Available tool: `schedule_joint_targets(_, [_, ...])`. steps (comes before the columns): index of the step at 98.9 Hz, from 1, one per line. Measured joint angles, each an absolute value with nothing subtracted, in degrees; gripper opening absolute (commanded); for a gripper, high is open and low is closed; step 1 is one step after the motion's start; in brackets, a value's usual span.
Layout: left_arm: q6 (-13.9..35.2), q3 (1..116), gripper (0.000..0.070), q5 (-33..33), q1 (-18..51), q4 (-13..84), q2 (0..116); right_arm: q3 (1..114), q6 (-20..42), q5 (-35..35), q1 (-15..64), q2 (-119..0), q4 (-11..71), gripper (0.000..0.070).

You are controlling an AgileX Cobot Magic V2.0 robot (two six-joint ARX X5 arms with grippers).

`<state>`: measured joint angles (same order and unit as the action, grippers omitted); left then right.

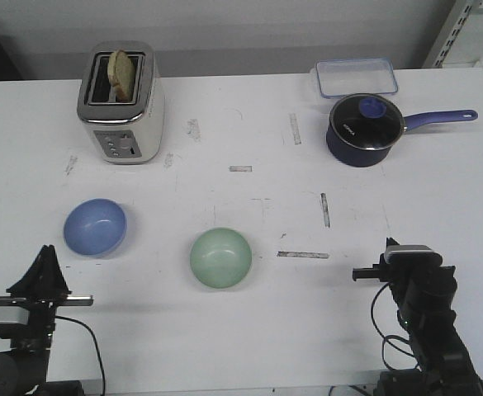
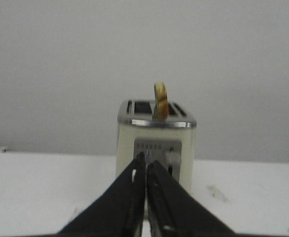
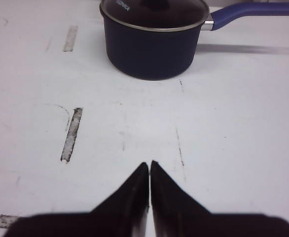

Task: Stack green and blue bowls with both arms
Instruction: 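Reach the left gripper to the light blue bowl rim and grasp it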

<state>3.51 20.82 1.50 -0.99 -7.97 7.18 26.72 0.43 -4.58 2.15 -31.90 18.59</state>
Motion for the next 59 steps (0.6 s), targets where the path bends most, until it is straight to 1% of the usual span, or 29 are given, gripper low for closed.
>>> schedule_joint_targets(13, [2.5,34.5,0.0001,1.5,-1.0,-2.3,18.7,26.7,0.4,-4.6,2.2,-32.1,18.7,0.0000])
schedule_joint_targets(32, [2.4,54.8,0.0002,1.5,-1.0,7.9,36.4,26.7,0.4,-4.6,2.2,-32.1,18.6,0.0000])
schedule_joint_targets(41, [2.2,63.0,0.0021,1.5,-1.0,13.4,43.5,26.7,0.4,-4.6,2.2,-32.1,18.6,0.0000])
schedule_joint_targets(45, [1.8,65.7,0.0072,1.5,-1.0,15.8,46.3,26.7,0.4,-4.6,2.2,-32.1,18.6,0.0000])
schedule_joint_targets(48, [1.4,67.3,0.0133,1.4,-1.0,17.4,48.4,26.7,0.4,-4.6,2.2,-32.1,18.6,0.0000])
schedule_joint_targets(55, [0.7,69.1,0.0243,1.4,-1.2,19.4,52.5,26.7,0.4,-4.6,2.2,-32.1,18.6,0.0000])
schedule_joint_targets(59, [0.5,69.2,0.0285,1.4,-1.4,20.1,54.6,26.7,0.4,-4.6,2.2,-32.1,18.6,0.0000])
